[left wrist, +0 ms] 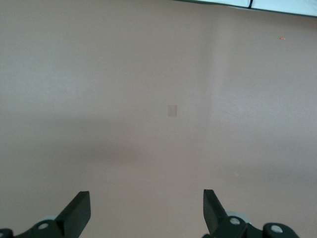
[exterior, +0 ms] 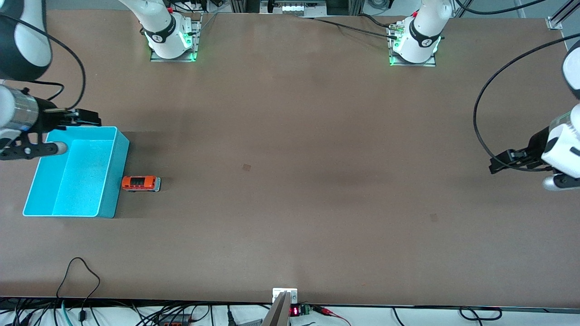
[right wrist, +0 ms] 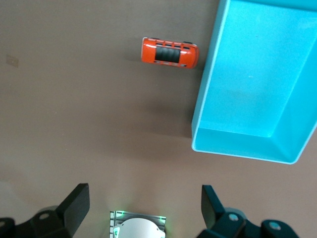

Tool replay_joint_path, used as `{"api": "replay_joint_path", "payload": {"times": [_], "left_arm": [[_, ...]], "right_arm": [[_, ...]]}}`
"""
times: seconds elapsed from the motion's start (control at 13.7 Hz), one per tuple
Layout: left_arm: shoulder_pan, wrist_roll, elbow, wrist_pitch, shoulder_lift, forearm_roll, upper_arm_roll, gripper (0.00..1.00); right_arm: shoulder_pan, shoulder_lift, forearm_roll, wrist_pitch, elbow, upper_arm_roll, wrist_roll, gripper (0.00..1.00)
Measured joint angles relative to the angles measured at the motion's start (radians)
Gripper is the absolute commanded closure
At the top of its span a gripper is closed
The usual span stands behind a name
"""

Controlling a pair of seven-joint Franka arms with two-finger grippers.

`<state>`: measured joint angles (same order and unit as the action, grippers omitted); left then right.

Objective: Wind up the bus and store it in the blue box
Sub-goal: 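Lower the right gripper over the bus beside the blue box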

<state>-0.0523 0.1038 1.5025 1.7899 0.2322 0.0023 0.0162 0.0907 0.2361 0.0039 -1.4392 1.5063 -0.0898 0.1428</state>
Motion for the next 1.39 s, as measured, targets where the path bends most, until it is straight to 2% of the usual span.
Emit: {"api": "replay_joint_path", "payload": {"times": [0.22,0.44,0.58,0.8,0.88,1.1,1.39], "left_arm": [[-0.028,-0.004,0.000,-0.050,-0.028,-0.002,0.045,0.00],[-0.010,-0.003,0.006,-0.111,-0.044,-0.002,0.031,0.00],[-0.010,-0.004,0.030,-0.104,-0.062,-0.002,0.026,0.00],[-0.011,-0.005,0.066,-0.066,-0.093,-0.002,0.024,0.00],[-0.011,-0.005,0.069,-0.063,-0.101,-0.002,0.024,0.00],[-0.011,-0.007,0.070,-0.074,-0.114,-0.002,0.024,0.00],[-0.011,-0.007,0.070,-0.083,-0.117,-0.002,0.020,0.00]], "right_arm": [[0.024,0.044,0.000,-0.018,0.001,0.001,0.002,0.00],[0.031,0.088,0.000,-0.069,0.001,0.002,0.064,0.00],[0.037,0.107,0.000,-0.112,0.005,0.002,0.153,0.00],[0.032,0.130,0.000,-0.271,0.070,0.005,0.373,0.00],[0.017,0.134,0.000,-0.328,0.096,0.021,0.467,0.00],[-0.079,0.137,-0.005,-0.496,0.197,0.123,0.744,0.00],[-0.104,0.137,-0.055,-0.730,0.311,0.165,1.037,0.00]]}}
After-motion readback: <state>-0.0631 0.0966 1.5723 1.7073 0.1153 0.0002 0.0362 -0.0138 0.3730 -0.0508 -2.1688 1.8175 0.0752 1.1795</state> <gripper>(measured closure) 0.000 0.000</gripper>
